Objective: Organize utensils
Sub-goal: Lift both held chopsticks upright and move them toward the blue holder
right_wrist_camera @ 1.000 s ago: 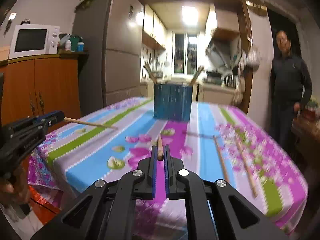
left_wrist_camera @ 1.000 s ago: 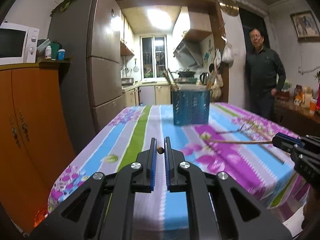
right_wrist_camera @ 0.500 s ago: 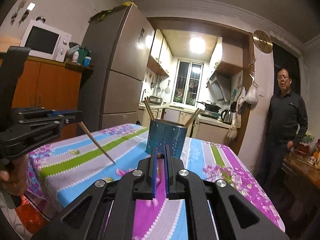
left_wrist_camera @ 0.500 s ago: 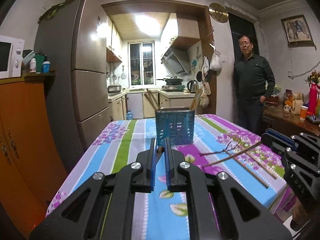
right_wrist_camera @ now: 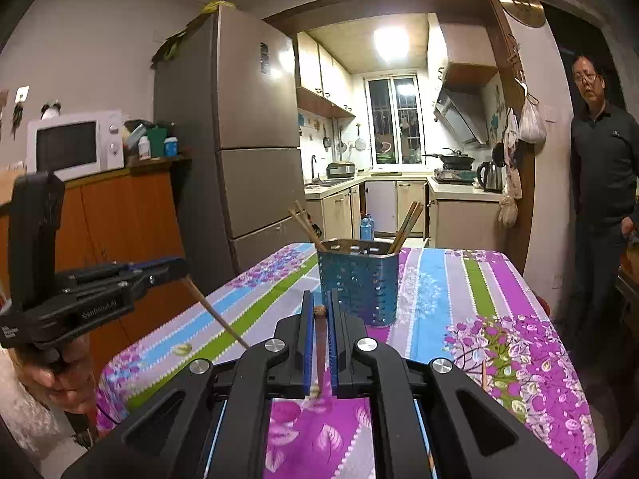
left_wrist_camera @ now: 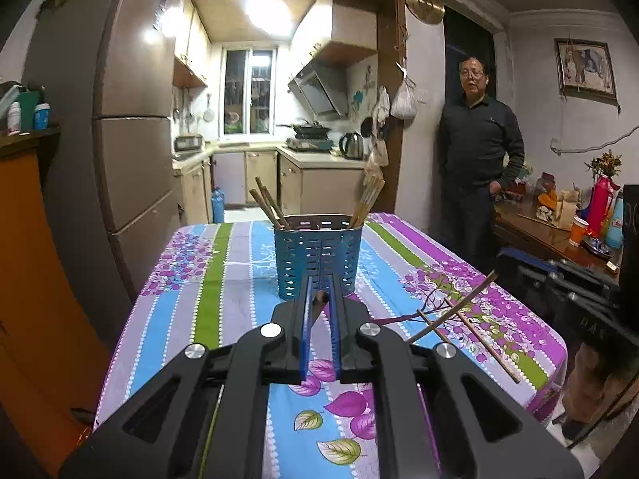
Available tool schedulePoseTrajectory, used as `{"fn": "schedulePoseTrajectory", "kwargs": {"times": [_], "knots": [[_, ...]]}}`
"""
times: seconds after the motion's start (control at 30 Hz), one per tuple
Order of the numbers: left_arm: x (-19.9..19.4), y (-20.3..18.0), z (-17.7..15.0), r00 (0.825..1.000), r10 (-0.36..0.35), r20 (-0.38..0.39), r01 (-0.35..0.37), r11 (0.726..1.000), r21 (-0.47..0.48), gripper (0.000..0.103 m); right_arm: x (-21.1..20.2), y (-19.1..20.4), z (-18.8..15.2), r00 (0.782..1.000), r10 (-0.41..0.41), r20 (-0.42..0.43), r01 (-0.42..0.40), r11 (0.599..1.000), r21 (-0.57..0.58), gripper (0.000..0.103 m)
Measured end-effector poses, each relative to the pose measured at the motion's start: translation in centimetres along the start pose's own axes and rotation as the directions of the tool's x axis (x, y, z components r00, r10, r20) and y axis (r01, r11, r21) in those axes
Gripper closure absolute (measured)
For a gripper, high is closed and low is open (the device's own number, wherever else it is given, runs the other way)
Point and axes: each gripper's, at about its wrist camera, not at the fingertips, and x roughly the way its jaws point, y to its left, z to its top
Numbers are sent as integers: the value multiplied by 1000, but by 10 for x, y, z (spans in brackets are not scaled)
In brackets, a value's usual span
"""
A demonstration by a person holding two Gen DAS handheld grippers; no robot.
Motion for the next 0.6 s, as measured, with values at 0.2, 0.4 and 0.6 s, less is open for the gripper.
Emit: {"fn": "schedulePoseTrajectory", "kwargs": {"times": [0.2,0.4,0.6], "knots": [[9,9,17,998,-46,-51,44,998,-37,96,10,-6,22,1000,8,-26,-8,1000,4,95],[6,10,30,997,-69,-43,67,997,-47,97,16,-11,37,998,20,-51,-19,1000,13,95],[6,8,36,998,-64,-23,63,998,-28,97,15,-7,42,999,18,-46,-19,1000,-3,95]]}}
